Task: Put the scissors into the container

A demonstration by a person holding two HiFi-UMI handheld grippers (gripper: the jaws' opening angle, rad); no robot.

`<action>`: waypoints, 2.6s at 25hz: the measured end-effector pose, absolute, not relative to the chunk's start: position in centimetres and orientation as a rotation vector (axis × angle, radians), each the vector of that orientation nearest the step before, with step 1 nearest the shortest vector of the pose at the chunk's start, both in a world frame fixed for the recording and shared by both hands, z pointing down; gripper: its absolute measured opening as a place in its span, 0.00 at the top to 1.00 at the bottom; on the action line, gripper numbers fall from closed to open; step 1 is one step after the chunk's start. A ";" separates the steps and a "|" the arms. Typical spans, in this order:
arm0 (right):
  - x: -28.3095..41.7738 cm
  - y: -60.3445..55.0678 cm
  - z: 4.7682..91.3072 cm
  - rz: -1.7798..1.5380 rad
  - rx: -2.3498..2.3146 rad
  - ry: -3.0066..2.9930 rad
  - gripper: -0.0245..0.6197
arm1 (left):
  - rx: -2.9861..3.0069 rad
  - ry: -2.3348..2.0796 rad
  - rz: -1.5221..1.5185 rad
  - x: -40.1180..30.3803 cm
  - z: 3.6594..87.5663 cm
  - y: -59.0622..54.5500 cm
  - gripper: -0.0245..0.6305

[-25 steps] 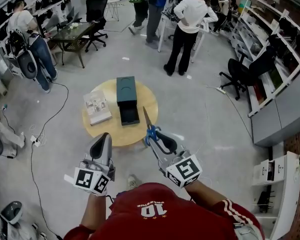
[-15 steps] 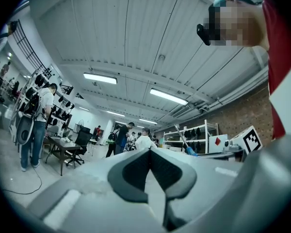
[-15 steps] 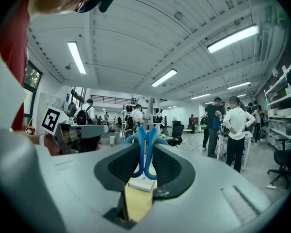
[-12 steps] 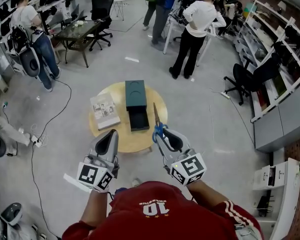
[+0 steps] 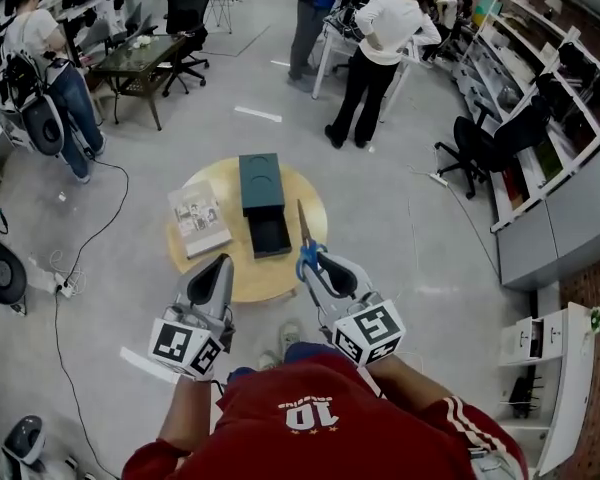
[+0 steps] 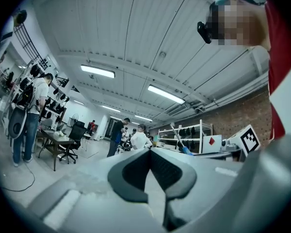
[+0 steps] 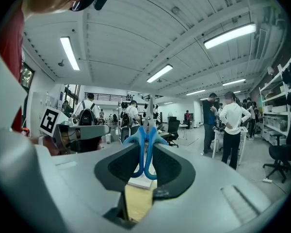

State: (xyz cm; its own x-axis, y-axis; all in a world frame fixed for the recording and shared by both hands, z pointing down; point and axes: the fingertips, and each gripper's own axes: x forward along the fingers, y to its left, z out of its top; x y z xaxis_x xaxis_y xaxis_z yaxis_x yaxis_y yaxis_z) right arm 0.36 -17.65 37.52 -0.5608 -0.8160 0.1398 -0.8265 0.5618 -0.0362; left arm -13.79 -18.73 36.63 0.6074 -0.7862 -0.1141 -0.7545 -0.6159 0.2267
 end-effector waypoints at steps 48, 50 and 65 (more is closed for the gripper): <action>2.6 -34.1 57.6 0.694 1.348 -2.297 0.82 | 2.638 -1.264 -0.081 -10.4 42.4 -31.6 0.96; 2.6 -34.6 58.9 0.722 1.339 -2.278 0.82 | 2.634 -1.270 -0.069 -10.3 42.6 -32.3 0.96; 2.0 -37.2 70.3 0.836 1.275 -2.087 0.82 | 2.580 -1.301 -0.011 -11.0 45.3 -36.0 0.96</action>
State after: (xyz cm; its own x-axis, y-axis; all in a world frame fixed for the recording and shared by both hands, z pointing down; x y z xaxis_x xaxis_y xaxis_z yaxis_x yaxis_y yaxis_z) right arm 1.98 -37.24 70.33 -0.3988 -0.5655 0.7219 -0.9075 0.3563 -0.2223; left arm -10.95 -36.01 45.32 0.6009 -0.7923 0.1059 -0.7904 -0.5692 0.2265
